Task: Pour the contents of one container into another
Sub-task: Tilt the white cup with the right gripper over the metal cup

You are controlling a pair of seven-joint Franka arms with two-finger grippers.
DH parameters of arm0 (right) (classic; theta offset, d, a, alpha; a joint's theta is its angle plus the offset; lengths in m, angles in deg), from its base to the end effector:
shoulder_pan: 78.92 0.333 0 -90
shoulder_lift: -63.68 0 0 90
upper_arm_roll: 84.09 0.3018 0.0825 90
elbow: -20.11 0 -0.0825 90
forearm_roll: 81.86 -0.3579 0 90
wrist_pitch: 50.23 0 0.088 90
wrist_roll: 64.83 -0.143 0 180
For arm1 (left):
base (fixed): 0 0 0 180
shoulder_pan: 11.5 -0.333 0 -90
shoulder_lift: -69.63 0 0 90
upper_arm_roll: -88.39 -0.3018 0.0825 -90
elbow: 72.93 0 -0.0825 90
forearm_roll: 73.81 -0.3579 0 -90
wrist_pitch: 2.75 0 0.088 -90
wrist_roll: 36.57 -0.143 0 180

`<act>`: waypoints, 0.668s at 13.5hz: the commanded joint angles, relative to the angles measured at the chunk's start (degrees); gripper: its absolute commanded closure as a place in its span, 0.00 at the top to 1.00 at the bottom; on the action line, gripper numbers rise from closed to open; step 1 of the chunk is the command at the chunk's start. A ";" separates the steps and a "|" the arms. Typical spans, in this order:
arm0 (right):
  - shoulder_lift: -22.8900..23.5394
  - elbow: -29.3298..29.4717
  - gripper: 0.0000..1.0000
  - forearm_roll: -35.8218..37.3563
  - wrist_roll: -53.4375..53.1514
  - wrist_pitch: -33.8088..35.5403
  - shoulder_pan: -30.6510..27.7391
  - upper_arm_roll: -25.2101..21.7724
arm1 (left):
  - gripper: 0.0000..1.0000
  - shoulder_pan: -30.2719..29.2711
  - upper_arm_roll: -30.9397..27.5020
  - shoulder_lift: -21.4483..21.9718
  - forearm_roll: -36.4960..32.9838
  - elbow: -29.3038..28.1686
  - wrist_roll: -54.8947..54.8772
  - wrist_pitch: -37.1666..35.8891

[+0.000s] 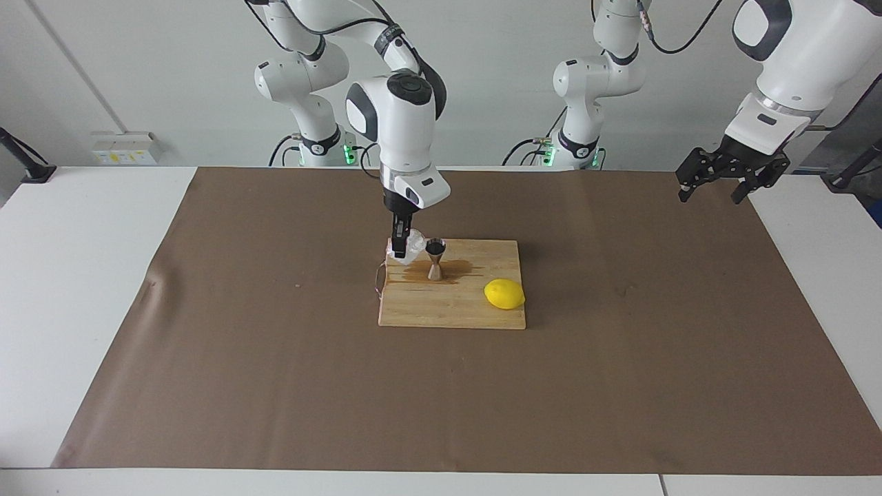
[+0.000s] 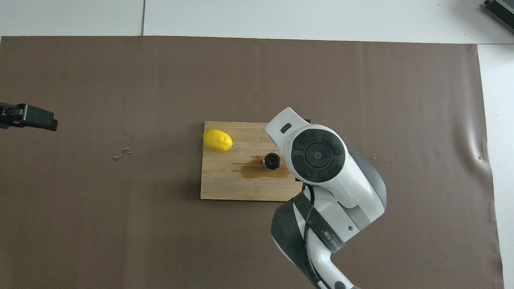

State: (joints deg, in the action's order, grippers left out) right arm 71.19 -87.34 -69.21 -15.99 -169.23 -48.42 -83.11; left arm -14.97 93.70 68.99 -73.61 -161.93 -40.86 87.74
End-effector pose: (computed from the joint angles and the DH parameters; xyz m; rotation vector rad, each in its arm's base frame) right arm 0.5035 0.2869 0.4105 2.1476 2.0051 0.0592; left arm 0.5331 -0.0174 0.5770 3.1328 -0.1677 0.0235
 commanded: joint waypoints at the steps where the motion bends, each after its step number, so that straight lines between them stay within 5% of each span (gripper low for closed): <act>1: 1.29 1.10 0.00 3.51 -2.78 1.23 1.23 0.25 | 1.00 -0.31 0.14 0.29 -0.73 -0.48 -0.90 -0.58; 9: 1.46 0.13 0.00 12.12 -4.44 2.02 4.39 0.25 | 1.00 -0.31 0.14 0.29 -0.73 -0.47 -0.90 -0.67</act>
State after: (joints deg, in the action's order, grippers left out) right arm 72.21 -87.36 -60.49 -17.62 -168.15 -45.12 -83.08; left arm -14.96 93.70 68.98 -73.61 -161.94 -40.87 87.54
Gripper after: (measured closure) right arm 0.520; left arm 0.000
